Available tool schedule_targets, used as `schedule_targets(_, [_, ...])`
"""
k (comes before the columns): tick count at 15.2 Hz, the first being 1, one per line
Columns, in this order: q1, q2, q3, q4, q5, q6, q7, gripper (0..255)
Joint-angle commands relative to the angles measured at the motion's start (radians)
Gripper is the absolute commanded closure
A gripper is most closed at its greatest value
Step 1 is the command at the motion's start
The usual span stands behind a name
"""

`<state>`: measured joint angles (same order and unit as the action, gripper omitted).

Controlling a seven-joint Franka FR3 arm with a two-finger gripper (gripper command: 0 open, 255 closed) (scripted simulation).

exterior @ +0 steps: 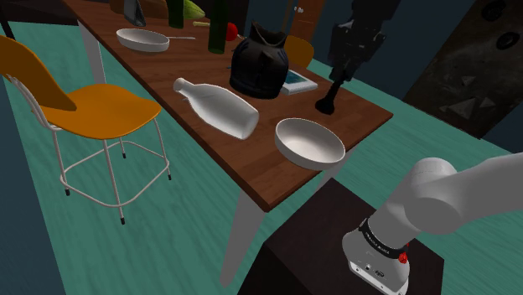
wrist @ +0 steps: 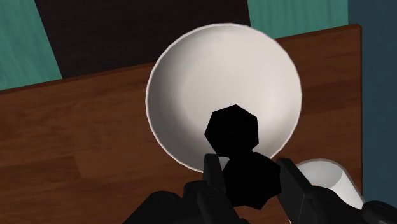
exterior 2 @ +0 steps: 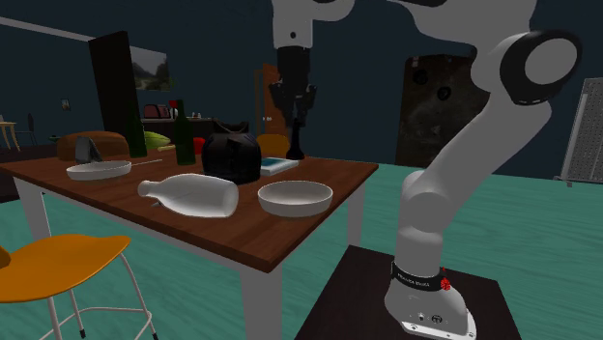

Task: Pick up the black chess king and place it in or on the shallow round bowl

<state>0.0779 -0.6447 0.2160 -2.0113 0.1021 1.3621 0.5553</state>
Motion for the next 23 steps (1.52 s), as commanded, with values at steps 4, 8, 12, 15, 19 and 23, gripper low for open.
schedule_targets(4, [0.004,-0.028,0.002,-0.090,0.005,0.062,-0.004,255])
schedule_targets(8, [0.007,-0.048,0.005,-0.159,0.010,0.111,-0.006,255])
schedule_targets(12, [0.010,-0.065,0.009,-0.225,0.015,0.160,-0.007,255])
schedule_targets(15, [0.013,-0.076,0.012,-0.273,0.019,0.198,-0.008,255])
schedule_targets(19, [0.014,-0.080,0.014,-0.296,0.021,0.216,-0.008,255])
schedule_targets(23, [0.014,-0.080,0.014,-0.296,0.021,0.216,-0.008,255])
